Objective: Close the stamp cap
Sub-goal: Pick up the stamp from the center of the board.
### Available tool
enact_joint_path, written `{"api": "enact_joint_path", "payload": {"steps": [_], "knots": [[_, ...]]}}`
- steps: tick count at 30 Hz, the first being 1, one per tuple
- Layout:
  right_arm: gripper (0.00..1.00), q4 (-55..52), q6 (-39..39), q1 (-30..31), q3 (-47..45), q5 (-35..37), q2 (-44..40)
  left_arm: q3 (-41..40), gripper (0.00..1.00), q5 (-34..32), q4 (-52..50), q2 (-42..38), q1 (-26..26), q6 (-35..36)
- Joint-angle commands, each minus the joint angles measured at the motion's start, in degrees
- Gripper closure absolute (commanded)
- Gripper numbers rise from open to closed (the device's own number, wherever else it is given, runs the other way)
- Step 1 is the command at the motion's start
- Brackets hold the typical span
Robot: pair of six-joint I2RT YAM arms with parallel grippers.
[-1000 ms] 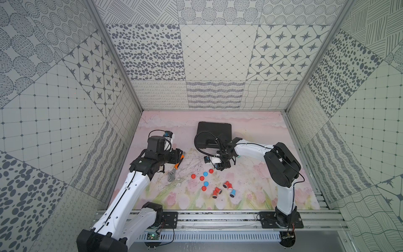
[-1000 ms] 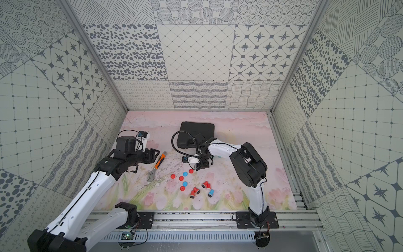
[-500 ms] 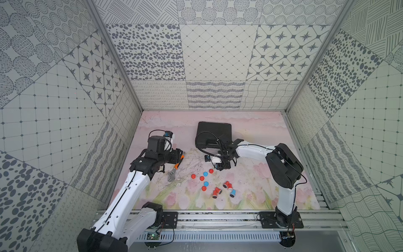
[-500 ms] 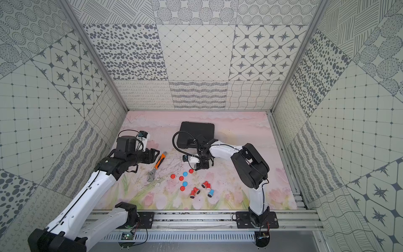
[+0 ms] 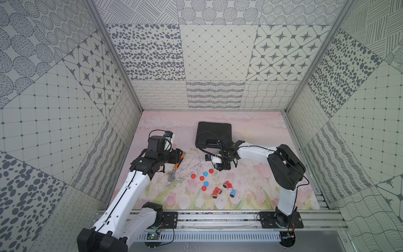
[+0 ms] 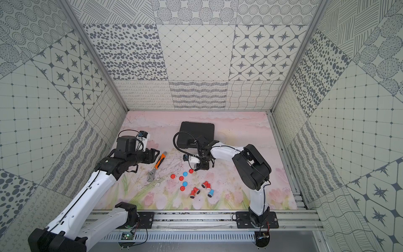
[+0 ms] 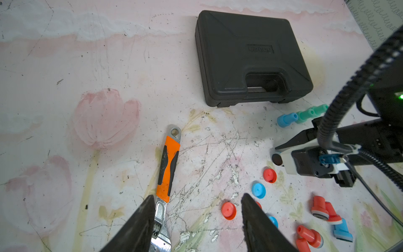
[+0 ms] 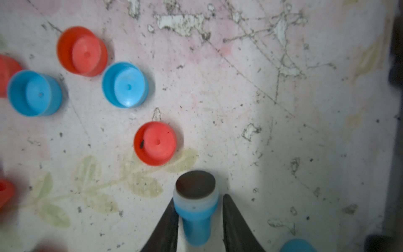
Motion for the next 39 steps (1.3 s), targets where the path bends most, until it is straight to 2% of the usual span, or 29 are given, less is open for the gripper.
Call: {"api": "enact_joint_path", "payload": {"steps": [1,17,25,29,35,39], "knots": [[0.67,-1.0,1.0,-0.4,-1.9,2.4,0.1,1.0,0.37,0.1,0.3,0.1,0.1,0.8],[0.83,1.2,1.9,-0.4,-3.8,0.8,-1.7,0.8,0.37,0.7,0.2,0.2,0.1,0.8],[0.89,6.1,2.5,1.1,-6.6,2.3,-9.2,1.3,0.4,7.7,1.5,1.9,-0.3,-2.0],[0.91,10.2,3.3,4.0,-9.1,3.9,-14.3,3.8,0.41,11.0,1.8,2.7,-3.6,-5.2],[0.95,15.1,6.0,7.7,-11.6,4.0,-21.4,5.0,0.41,12.1,2.8,4.5,-10.7,-10.2],[0.92,13.9,9.5,9.2,-10.8,3.7,-25.0,4.2,0.41,15.3,5.6,5.2,-13.8,-14.4]]}}
